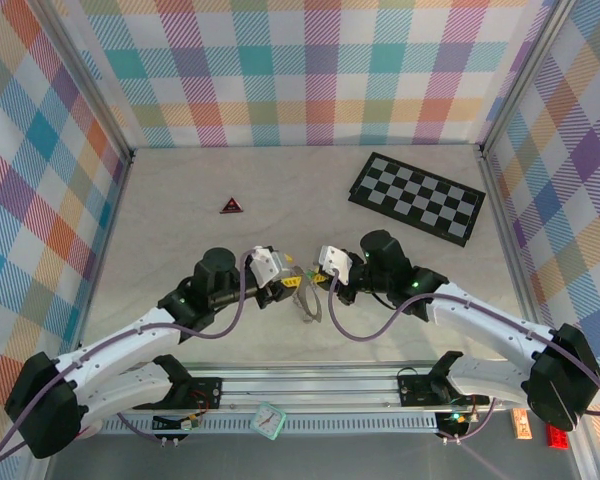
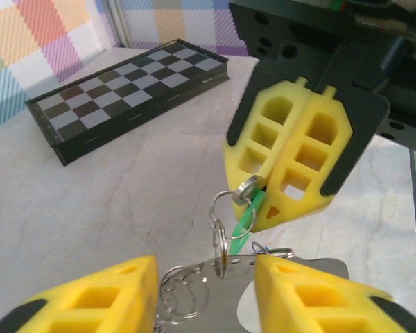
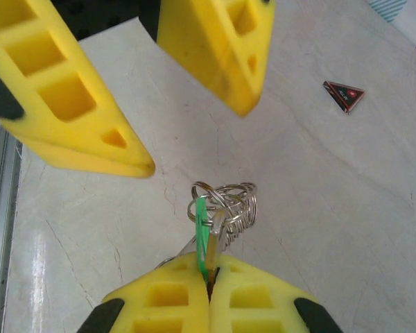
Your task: Put the keys on the keyring
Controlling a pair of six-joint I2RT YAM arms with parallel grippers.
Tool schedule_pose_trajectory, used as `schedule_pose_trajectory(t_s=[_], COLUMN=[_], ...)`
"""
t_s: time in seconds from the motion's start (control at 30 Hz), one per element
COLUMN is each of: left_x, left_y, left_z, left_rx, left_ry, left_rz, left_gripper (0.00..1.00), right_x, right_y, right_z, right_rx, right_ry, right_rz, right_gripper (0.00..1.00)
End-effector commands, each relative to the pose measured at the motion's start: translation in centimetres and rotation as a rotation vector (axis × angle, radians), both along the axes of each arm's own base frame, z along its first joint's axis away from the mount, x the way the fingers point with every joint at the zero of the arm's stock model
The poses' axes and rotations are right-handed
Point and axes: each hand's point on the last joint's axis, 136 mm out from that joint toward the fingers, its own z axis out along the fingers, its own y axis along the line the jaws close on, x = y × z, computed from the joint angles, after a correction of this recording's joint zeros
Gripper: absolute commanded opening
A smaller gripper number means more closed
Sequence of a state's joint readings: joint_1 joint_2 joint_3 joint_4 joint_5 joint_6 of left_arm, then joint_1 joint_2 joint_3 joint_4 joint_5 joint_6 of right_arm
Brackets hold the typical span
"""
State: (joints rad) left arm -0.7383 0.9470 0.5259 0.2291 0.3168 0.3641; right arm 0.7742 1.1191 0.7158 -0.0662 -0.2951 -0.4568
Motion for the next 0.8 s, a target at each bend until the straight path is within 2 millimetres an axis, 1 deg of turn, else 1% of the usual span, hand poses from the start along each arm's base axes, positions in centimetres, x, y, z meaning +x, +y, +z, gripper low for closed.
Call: schedule_pose_trajectory(t_s=[0.0,0.07,0.17,0.23,0.3,0.33,0.4,0.47,0.57,0.67,0.7,0.77], left_x=[0.3,0.8,2.2,3.6,4.7,5.0,5.4,5.6,5.4,4.9,4.7,4.3], left_y=[0.8,1.7,4.1,7.0,10.1,11.6,14.1,16.6,20.5,23.2,23.8,24.9], left_z=[2.3,3.0,4.3,5.5,6.3,6.7,6.9,6.7,6.2,5.6,5.2,4.4], left_rx=[-0.083,-0.109,-0.153,-0.188,-0.213,-0.224,-0.238,-0.248,-0.311,-0.408,-0.428,-0.466], left_ry=[-0.069,-0.094,-0.138,-0.161,-0.172,-0.175,-0.166,-0.137,-0.103,-0.072,-0.062,-0.047], left_rz=[0.063,0.124,0.281,0.462,0.643,0.721,0.845,0.970,1.154,1.265,1.292,1.340], left_gripper=[0.55,0.58,0.59,0.63,0.67,0.70,0.71,0.73,0.75,0.75,0.75,0.75], right_x=[0.2,0.2,-0.1,-0.4,-0.7,-0.7,-0.6,-0.5,-0.6,-0.1,0.1,0.8], right_y=[0.5,0.9,2.0,3.1,4.4,5.1,6.5,8.1,10.8,12.9,13.3,13.8], right_z=[2.0,2.6,3.5,4.3,4.9,5.3,6.1,6.9,7.3,8.0,7.7,6.0], right_rx=[0.020,0.032,0.051,0.066,0.081,0.092,0.125,0.174,0.238,0.324,0.328,0.295], right_ry=[-0.034,-0.032,-0.038,-0.048,-0.057,-0.067,-0.081,-0.080,-0.055,-0.011,0.005,0.024], right_rz=[0.020,0.033,0.066,0.097,0.128,0.141,0.155,0.170,0.196,0.198,0.197,0.177], right_gripper=[0.00,0.00,0.00,0.00,0.00,0.00,0.00,0.00,0.00,0.00,0.00,0.00])
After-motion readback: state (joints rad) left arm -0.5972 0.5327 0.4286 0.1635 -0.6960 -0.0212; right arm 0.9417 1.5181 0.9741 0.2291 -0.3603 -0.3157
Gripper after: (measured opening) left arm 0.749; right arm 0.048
